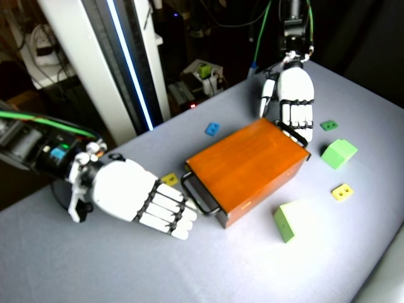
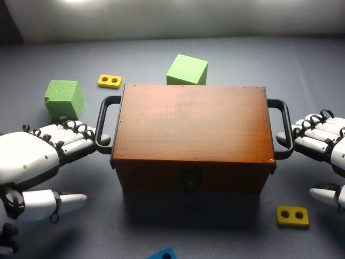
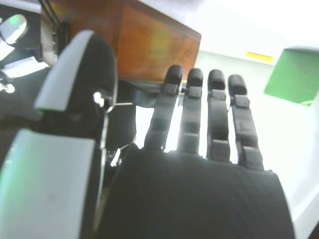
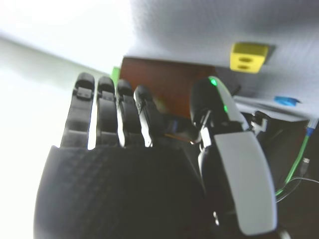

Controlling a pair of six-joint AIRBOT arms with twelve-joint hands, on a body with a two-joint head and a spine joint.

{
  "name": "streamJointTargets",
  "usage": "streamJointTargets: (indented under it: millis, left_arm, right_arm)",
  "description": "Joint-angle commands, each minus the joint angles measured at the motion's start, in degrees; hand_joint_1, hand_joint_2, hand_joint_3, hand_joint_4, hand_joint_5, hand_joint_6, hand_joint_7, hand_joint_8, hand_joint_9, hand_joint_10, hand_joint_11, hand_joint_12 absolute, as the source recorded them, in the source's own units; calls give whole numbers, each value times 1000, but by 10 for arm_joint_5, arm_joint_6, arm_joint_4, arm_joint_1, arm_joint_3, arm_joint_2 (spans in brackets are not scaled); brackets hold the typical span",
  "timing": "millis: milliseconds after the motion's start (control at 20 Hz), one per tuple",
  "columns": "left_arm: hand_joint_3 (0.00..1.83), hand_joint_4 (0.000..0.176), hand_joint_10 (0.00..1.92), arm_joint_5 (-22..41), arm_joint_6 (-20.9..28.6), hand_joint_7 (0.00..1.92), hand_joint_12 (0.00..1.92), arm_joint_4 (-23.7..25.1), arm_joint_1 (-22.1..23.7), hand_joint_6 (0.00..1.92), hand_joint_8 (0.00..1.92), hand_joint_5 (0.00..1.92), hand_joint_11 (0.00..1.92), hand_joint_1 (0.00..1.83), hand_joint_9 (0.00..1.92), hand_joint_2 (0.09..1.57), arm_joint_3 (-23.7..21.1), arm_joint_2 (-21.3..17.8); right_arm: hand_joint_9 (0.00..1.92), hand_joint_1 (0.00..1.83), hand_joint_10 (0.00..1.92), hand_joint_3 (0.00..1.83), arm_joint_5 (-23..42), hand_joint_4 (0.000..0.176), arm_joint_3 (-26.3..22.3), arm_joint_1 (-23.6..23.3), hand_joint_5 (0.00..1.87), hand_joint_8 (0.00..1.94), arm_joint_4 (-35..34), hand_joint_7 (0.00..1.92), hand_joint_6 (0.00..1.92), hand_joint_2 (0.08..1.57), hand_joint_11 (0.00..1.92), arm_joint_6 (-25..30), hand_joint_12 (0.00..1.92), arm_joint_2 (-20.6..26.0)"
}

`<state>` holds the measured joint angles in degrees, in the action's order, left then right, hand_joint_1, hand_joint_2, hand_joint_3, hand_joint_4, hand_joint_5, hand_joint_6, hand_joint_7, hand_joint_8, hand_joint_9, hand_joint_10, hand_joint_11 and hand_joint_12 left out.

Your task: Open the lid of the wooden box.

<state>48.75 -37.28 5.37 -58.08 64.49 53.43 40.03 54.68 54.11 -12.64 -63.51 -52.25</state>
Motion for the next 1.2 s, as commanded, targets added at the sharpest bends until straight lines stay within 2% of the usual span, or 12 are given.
streamJointTargets:
  millis: [0,150,250,300,350,550,700,850,900,950,1050,1150]
  left_arm:
    - [0,0,0,58,7,0,0,-6,5,0,0,0,0,364,0,1358,4,3]
    - [3,0,0,66,13,0,0,-2,5,0,0,0,0,354,0,1370,4,4]
    - [3,24,0,76,17,0,0,0,5,0,0,0,0,358,0,1372,2,3]
    - [3,24,0,79,18,0,0,1,5,0,0,0,0,358,0,1372,1,2]
    - [0,48,0,83,18,0,0,3,5,0,0,0,0,379,0,1365,0,0]
    - [2,71,0,89,19,0,0,5,5,0,0,0,0,362,0,1373,-3,-3]
    - [0,85,0,91,20,0,0,5,5,0,0,0,0,457,0,1347,-3,-4]
    - [0,77,0,97,20,0,0,5,5,0,0,0,0,473,0,1335,-6,-6]
    - [0,91,0,99,20,0,0,5,5,0,0,0,0,426,0,1342,-7,-7]
    - [0,91,0,101,20,0,0,5,5,0,0,0,0,426,0,1342,-8,-8]
    - [2,68,0,105,20,0,0,5,5,0,0,0,0,416,0,1353,-9,-10]
    - [4,66,0,110,20,0,0,5,5,0,0,0,0,407,0,1362,-10,-11]
  right_arm:
    - [0,538,0,0,55,0,2,-8,0,0,5,0,0,1392,0,0,0,0]
    - [0,532,0,0,55,0,1,-12,0,0,10,0,0,1391,0,0,0,-1]
    - [0,496,0,1,55,0,-1,-14,0,0,15,0,0,1395,0,0,0,0]
    - [0,496,0,1,56,0,-1,-15,0,0,16,0,0,1395,0,0,0,0]
    - [0,513,0,1,57,0,-2,-16,0,0,17,0,0,1396,0,0,0,0]
    - [0,521,0,2,68,0,-5,-16,0,0,17,0,0,1402,0,3,0,2]
    - [0,502,0,7,79,0,-8,-16,0,0,17,0,0,1428,0,7,0,9]
    - [0,570,0,0,95,0,-11,-15,0,0,17,0,0,1419,0,18,0,16]
    - [0,592,0,0,100,0,-13,-15,0,0,17,0,0,1418,0,20,0,17]
    - [0,592,0,0,105,0,-14,-14,0,0,17,0,0,1418,0,22,0,20]
    - [0,588,0,0,116,0,-18,-12,0,0,17,0,0,1409,0,27,0,26]
    - [0,537,0,1,125,0,-19,-8,0,0,17,0,0,1419,0,36,0,29]
